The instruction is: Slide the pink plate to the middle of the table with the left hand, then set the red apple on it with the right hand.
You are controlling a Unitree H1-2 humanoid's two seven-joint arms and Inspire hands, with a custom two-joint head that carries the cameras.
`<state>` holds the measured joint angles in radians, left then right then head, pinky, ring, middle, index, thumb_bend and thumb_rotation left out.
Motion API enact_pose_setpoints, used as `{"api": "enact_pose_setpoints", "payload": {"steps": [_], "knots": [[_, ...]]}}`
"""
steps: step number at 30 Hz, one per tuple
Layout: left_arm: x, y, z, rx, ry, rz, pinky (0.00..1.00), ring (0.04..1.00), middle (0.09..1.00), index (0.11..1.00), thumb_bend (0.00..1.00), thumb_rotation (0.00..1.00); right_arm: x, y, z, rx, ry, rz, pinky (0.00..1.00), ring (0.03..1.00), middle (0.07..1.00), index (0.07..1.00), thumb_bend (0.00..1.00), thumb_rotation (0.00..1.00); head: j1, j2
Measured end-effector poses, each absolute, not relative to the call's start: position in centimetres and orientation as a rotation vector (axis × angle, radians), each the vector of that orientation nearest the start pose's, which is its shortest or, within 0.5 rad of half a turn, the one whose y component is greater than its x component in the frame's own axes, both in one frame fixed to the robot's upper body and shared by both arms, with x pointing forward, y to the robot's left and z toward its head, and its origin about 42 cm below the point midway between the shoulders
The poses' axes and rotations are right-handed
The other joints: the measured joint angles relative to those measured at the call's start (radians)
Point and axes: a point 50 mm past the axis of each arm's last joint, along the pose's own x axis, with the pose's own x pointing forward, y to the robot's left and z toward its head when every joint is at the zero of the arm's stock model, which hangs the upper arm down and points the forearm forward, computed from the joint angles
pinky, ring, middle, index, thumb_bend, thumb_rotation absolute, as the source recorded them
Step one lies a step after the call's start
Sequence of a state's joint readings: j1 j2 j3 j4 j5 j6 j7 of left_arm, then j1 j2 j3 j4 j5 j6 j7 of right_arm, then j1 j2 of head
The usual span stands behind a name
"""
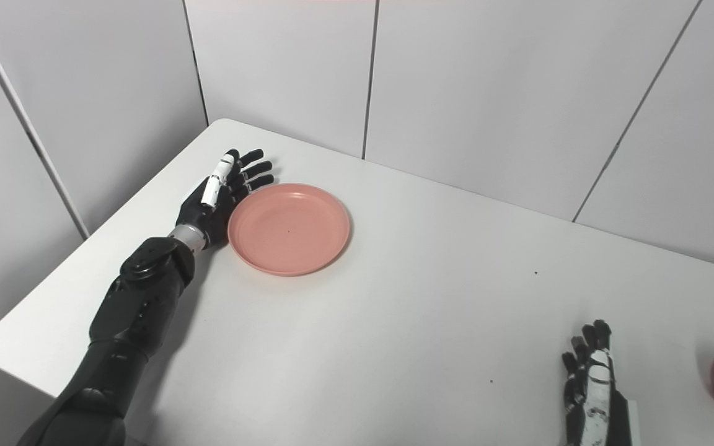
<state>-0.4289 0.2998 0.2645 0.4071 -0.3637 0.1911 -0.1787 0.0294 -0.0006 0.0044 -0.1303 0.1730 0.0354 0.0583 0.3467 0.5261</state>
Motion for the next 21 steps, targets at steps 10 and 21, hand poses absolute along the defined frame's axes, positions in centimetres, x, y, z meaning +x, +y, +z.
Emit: {"api": "enact_pose_setpoints", "payload": {"steps": [10,21], "knots": [[42.0,34.0,15.1,-0.222,0.06,0.017,0.86,0.864,0.862,0.843,0.3,1.0,27.4,-20.6,12.1,0.175,-0.071,0.067,1.0,1.0,1.0,1.0,0.13,1.0,-0.009,0.015],[42.2,33.5,14.7,-0.234,0.048,0.009,0.86,0.866,0.865,0.848,0.3,1.0,27.4,-20.5,12.1,0.175,-0.071,0.067,1.0,0.999,1.0,1.0,0.15,1.0,-0.029,0.028]]}}
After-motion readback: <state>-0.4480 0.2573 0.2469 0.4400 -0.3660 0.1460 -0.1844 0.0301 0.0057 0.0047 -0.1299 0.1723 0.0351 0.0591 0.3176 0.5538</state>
